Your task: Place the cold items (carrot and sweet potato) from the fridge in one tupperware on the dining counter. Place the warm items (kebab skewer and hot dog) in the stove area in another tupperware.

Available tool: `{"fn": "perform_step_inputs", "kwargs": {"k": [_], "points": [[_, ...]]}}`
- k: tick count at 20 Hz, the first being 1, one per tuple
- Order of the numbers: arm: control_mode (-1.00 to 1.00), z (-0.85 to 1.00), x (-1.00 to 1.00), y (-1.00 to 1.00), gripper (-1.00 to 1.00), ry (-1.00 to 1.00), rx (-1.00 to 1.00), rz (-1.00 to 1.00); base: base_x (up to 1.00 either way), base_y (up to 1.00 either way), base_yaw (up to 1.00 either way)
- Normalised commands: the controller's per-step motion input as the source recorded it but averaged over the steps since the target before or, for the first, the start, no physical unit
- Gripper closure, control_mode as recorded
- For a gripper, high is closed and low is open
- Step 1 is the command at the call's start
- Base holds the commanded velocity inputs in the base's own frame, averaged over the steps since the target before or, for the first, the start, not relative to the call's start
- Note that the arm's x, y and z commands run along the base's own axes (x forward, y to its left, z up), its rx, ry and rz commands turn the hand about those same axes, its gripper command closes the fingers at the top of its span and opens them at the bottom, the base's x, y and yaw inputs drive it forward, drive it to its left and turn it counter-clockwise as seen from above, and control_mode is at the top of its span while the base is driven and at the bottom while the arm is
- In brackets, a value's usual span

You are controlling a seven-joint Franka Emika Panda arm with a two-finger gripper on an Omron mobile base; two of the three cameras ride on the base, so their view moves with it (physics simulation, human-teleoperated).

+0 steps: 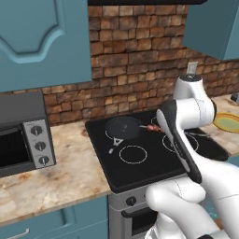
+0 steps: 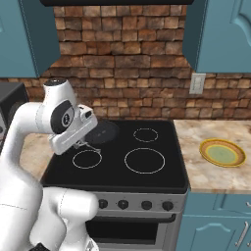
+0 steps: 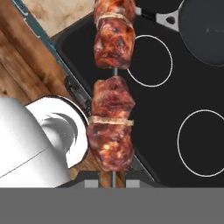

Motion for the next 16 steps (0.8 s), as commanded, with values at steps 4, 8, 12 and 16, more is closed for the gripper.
{"fn": "perform_step_inputs", "kwargs": {"k": [4, 8, 12, 16], "points": [[-1.00, 0.14, -0.88, 0.00, 1.00, -0.18, 0.02, -0.03, 0.00, 0.00, 0.00], [-1.00, 0.34, -0.45, -0.06, 1.00, -0.02, 0.15, 0.00, 0.00, 0.00, 0.00], [-1.00, -0.01, -0.42, 0.15, 1.00, -0.03, 0.00, 0.06, 0.00, 0.00, 0.00], [-1.00, 0.00, 0.00, 0.00, 1.00, 0.00, 0.00, 0.01, 0.00, 0.00, 0.00]]}}
